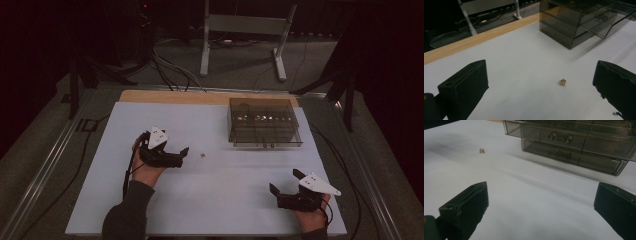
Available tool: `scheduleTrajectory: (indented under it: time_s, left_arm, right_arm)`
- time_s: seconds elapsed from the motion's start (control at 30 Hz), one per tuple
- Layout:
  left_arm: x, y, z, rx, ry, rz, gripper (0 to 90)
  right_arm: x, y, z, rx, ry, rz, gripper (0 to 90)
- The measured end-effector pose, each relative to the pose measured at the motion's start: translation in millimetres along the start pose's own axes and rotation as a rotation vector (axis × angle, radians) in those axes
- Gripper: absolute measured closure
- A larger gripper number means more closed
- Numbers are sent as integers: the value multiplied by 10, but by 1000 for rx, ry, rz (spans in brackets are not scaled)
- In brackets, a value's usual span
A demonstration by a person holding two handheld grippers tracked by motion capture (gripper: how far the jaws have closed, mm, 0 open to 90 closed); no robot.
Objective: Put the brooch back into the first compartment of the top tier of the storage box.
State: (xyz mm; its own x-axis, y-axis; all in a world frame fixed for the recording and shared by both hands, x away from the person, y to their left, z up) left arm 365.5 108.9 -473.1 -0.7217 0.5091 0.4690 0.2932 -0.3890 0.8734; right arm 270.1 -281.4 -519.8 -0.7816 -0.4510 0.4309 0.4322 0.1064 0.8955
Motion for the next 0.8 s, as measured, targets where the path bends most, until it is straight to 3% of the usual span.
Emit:
scheduleTrajectory:
  time_s: [0.8]
  left_arm:
    - [-293, -5, -107, -7, -52, 40, 7]
  right_arm:
    - [-4, -1, 0, 0, 0, 2, 3]
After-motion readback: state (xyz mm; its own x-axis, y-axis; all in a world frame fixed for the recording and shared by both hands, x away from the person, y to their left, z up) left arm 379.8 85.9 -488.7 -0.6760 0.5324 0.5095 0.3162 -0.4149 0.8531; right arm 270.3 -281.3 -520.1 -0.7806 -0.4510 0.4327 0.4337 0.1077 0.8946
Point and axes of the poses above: each handheld gripper's, and its own axes: x roughly backward along the jaws, y roughly out of its top, z roughly to its left, the point moved 5 cm from there along -x, roughly forward along the jaws, and after that the axes turned 6 degrees about -x, right-handed, at the moved point
